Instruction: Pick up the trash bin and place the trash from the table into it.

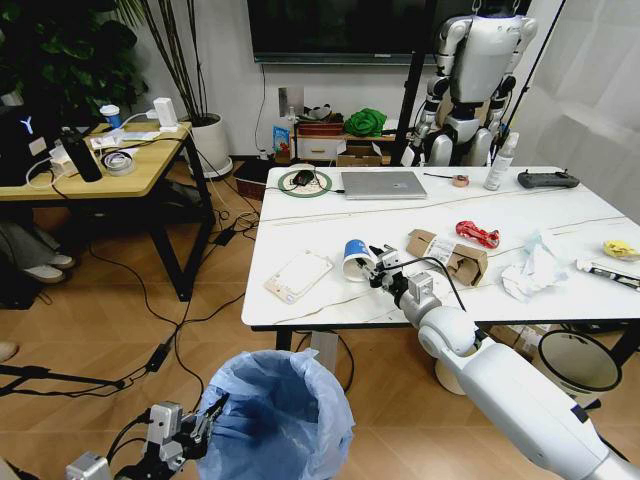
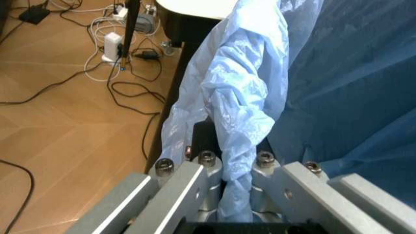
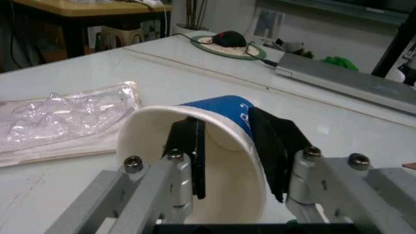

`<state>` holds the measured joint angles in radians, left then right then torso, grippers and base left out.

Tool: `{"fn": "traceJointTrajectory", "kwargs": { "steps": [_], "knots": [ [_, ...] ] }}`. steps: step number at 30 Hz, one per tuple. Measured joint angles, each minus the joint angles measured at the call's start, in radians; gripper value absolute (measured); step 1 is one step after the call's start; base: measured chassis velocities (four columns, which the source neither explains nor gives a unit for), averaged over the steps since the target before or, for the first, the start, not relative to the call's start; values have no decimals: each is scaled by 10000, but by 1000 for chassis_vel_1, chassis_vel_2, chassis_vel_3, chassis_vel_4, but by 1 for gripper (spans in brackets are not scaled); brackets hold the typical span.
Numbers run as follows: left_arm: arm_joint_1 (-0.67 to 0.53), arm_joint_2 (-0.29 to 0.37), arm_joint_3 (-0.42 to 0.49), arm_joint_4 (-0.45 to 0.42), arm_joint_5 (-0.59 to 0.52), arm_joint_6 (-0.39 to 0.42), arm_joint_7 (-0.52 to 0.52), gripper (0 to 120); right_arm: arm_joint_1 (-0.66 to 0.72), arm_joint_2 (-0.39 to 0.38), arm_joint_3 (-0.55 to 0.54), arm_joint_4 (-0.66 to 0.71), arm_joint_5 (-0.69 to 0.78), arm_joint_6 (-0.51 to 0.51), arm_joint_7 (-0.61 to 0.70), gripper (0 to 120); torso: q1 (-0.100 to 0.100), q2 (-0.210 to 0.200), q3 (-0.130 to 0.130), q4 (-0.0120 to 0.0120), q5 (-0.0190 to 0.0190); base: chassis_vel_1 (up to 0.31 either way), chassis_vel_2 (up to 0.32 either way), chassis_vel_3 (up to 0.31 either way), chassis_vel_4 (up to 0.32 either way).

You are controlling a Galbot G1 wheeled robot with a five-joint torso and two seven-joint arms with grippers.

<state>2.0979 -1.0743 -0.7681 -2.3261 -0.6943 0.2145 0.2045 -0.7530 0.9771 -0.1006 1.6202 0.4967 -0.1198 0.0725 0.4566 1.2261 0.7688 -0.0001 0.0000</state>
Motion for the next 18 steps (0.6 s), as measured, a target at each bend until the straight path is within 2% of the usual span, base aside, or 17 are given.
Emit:
{"fn": "traceJointTrajectory", "kwargs": {
  "steps": [2,7,14,18],
  "knots": [
    [-5,3,3,19,0,0,0,0,-2,-8,6,8,17,-10,0,16,0,0,0,0,0,0,0,0,0],
    [-33,0,23,31,0,0,2,0,9,-4,-11,-9,32,-16,-7,1,0,0,0,0,0,0,0,0,0],
    [-138,72,290,71,3,0,-46,0,-356,-267,537,405,399,85,-94,0,0,-1,0,2,1,0,0,0,0],
    [-393,385,622,159,-217,36,-199,0,-1236,-1298,1918,2575,1859,140,-505,0,0,0,0,-2,1,0,0,0,0]
  ]
}}
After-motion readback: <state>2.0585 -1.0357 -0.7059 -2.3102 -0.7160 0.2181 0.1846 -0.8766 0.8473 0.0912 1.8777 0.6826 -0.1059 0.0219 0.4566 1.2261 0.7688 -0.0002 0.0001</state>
